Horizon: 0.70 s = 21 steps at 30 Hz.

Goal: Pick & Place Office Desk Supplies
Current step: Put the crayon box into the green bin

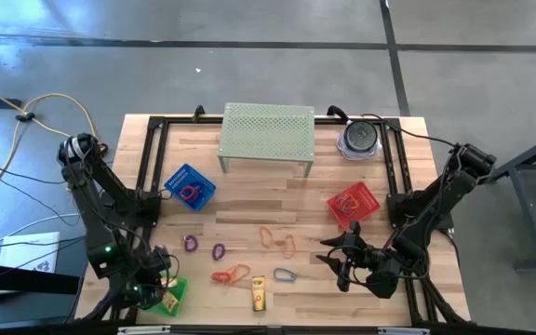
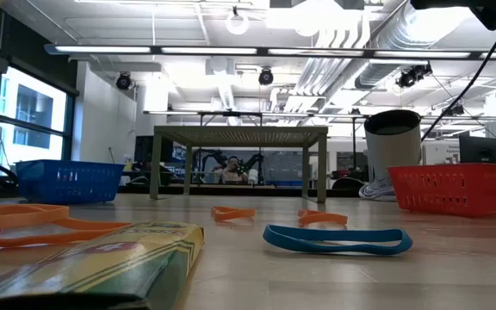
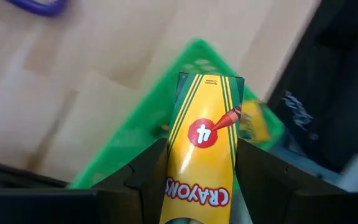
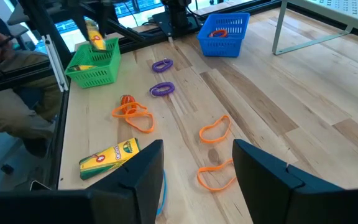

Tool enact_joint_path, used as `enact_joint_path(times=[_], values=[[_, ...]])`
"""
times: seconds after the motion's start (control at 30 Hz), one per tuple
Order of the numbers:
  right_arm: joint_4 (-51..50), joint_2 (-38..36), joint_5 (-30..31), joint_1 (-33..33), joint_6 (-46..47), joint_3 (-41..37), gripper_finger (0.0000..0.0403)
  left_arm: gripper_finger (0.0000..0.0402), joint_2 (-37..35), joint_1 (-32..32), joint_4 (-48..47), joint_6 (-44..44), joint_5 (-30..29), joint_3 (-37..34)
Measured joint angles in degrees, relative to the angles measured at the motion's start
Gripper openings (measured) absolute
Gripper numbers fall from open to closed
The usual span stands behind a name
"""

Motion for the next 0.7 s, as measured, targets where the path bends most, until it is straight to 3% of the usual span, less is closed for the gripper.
enact_joint_path(times=[0.3, 0.7], values=[[0.0, 0.0, 0.0, 0.0, 0.0, 0.0, 0.0181, 0.0165, 5.0, -5.1, 3.5, 8.4, -3.4, 0.0], [0.0, 0.0, 0.0, 0.0, 0.2, 0.0, 0.0181, 0.0165, 6.9, -4.0, 3.7, 20.5, -3.4, 0.0]])
